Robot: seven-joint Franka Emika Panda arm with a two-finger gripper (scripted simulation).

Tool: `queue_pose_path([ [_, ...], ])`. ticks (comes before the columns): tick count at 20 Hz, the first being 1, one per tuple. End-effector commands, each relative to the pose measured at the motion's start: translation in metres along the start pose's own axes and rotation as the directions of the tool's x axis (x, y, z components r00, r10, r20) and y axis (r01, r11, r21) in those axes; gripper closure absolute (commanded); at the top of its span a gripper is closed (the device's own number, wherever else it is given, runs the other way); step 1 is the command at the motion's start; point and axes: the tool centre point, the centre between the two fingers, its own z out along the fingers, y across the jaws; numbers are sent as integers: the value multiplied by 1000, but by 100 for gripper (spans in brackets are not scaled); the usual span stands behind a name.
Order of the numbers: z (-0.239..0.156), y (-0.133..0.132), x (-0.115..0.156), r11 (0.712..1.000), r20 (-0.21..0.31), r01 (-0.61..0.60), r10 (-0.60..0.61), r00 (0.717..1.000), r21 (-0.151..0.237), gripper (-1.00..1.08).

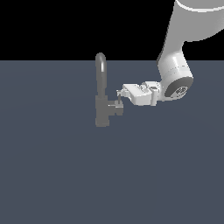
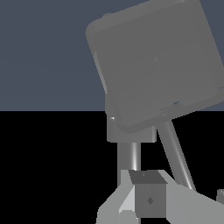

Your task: Turn on the faucet by rotating a designated handle.

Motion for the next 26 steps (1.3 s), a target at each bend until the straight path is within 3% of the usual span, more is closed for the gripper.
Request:
queue_pose_path([
  [1,0,0,0,1000,0,0,0,1000,0,108],
  [18,0,54,27,1000,4,-9,9,1000,-5,108],
  [20,0,41,12,1000,-3,22,-22,1000,-3,108],
  [26,0,59,56,1000,2,2,-2,1000,-4,108],
])
